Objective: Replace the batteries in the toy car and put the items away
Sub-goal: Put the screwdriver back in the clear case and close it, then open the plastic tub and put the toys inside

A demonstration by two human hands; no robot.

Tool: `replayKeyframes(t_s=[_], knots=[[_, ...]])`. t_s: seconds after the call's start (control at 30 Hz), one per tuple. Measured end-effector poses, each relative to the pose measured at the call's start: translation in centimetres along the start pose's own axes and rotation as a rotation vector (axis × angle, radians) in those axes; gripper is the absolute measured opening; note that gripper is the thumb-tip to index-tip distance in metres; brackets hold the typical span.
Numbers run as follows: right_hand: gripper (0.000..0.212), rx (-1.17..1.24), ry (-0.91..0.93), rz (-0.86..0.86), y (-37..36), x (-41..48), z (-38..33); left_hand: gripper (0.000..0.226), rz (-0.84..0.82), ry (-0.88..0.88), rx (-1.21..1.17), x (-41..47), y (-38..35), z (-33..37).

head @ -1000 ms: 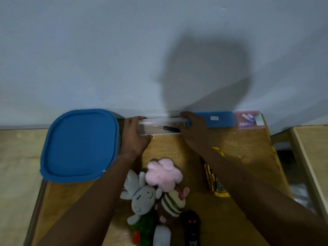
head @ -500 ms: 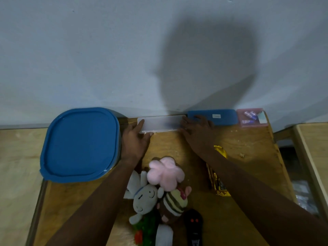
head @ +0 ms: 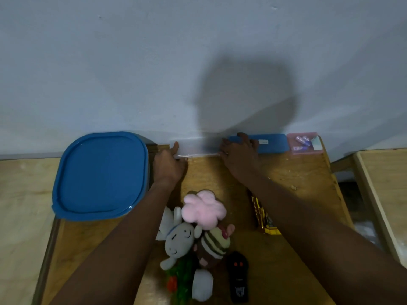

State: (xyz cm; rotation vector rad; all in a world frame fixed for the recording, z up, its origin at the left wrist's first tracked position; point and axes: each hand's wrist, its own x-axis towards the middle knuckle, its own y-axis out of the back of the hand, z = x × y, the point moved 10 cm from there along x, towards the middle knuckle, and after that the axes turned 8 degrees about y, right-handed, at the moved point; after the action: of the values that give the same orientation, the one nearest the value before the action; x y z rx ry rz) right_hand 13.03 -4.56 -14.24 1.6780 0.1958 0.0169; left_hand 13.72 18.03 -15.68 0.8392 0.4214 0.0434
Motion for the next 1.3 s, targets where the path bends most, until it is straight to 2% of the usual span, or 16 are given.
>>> replayKeyframes(t_s=[0.1,0.2,0.33,0.5,0.63,0.8,0.87,1.0,1.13,1.23,1.3], knots=[[0.035,0.046,0.001,-0.105,-0.3,0.0,-0.3,0.081,-0.067,-0.001,-0.007,-1.2,-0.4,0.6],[0.043,0.23,-0.048,-0.155,-0.3,-0.8,-0.6,0.077,-0.039,-0.051,-0.01,-3.0,0.5,1.2],[0.044,0.454,-0.119,-0.083,1.1,-3.0,-0.7,0.069,-0.047,-0.104,0.054,-5.9,1.2,1.4],[0.039,0.404,-0.105,-0.019,3.3,-6.8,-1.8,0.061,-0.007,-0.126,0.069,-9.5,2.1,1.1],[0.031,0.472,-0.076,0.068,4.6,-10.8,-1.5,0.047,0.065,-0.124,0.07,-13.3,2.9,0.9],[0.02,0.712,-0.061,0.321,6.4,-15.7,-1.7,0.042,0.182,-0.116,0.033,-18.6,4.0,-1.0],[0.019,0.744,-0.013,0.395,7.8,-17.0,-3.2,0.04,0.233,-0.096,0.001,-20.4,4.8,-2.2],[0.026,0.765,0.081,0.399,10.0,-18.4,-7.8,0.04,0.316,-0.058,-0.051,-22.7,7.7,-4.8],[0.02,0.783,0.251,0.485,13.6,-19.4,-13.5,0.039,0.388,-0.001,-0.09,-21.9,12.1,-7.8],[0.02,0.753,0.285,0.379,13.2,-17.9,-17.9,0.038,0.412,0.028,-0.067,-19.8,15.7,-9.7],[0.023,0.715,0.235,0.285,11.5,-15.8,-19.9,0.039,0.408,0.038,-0.039,-17.8,18.0,-11.2]])
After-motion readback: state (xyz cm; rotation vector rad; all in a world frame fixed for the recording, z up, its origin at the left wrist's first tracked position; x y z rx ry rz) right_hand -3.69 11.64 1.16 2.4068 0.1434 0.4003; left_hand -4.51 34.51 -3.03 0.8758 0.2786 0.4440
